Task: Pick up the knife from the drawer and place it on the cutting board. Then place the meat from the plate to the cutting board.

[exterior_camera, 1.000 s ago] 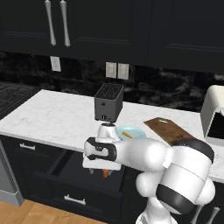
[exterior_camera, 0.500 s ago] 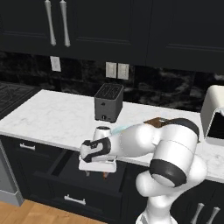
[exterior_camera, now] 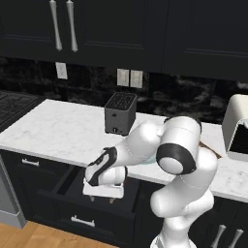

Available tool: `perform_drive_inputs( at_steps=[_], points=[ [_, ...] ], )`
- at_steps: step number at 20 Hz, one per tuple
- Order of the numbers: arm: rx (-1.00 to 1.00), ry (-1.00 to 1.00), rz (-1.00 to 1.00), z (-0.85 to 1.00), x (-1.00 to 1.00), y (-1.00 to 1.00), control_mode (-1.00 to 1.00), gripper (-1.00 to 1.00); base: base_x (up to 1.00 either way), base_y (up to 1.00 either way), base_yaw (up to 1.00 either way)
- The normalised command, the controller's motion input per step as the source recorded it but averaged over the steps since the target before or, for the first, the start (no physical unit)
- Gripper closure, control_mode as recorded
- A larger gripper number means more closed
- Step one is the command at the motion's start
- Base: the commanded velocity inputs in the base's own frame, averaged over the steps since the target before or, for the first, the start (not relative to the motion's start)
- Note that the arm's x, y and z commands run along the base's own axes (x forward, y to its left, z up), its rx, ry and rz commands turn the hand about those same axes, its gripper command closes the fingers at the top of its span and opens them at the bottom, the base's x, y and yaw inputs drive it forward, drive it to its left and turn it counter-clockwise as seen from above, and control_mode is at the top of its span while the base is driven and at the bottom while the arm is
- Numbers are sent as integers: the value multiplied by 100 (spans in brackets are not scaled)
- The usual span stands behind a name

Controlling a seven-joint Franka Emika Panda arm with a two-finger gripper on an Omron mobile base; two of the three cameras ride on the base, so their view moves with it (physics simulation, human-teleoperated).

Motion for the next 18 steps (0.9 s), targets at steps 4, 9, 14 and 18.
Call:
perform_drive_inputs(
  at_steps=[4,9,14,18],
  points=[
    [5,12,0,-24,12,18,-100,-100,0,0,0],
    [5,15,0,-31,8,36,-100,-100,0,0,0],
    [-4,4,0,-23,-2,75,-100,-100,0,0,0],
    [-23,0,-3,-14,-8,100,-100,-100,0,0,0]
  ],
)
